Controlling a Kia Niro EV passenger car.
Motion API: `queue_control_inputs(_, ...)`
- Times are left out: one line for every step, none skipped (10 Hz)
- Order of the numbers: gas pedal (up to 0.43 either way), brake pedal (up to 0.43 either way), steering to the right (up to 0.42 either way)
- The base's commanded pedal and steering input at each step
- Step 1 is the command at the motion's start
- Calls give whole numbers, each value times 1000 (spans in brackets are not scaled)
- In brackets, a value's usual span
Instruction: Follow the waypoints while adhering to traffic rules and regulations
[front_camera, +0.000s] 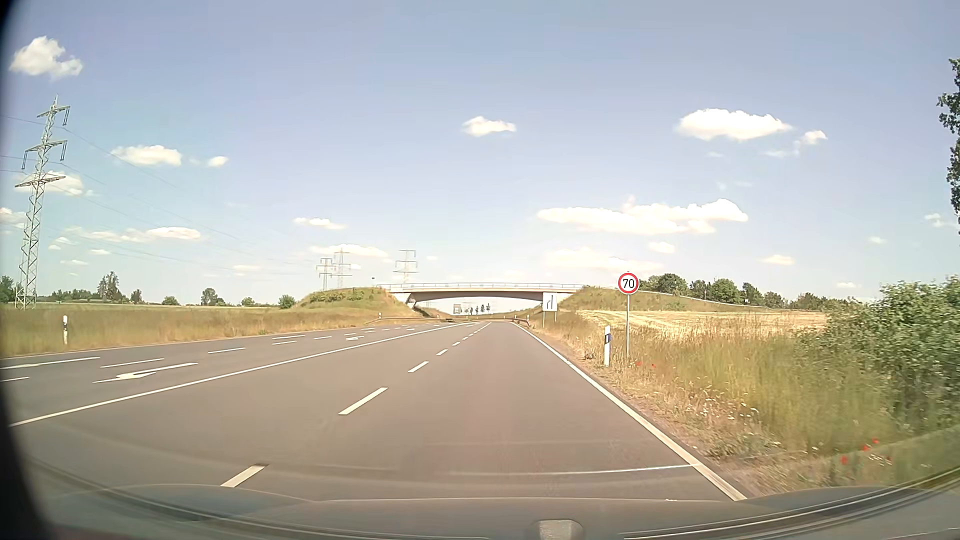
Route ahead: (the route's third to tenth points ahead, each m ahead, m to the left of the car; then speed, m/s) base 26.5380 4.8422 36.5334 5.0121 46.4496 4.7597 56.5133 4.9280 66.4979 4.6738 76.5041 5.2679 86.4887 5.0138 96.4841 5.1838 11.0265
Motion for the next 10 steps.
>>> queue_control_inputs(398, 30, -3)
queue_control_inputs(398, 30, -7)
queue_control_inputs(398, 30, -8)
queue_control_inputs(398, 30, -8)
queue_control_inputs(398, 30, -8)
queue_control_inputs(398, 30, -6)
queue_control_inputs(398, 30, -4)
queue_control_inputs(398, 30, -1)
queue_control_inputs(398, 30, 0)
queue_control_inputs(398, 30, 1)
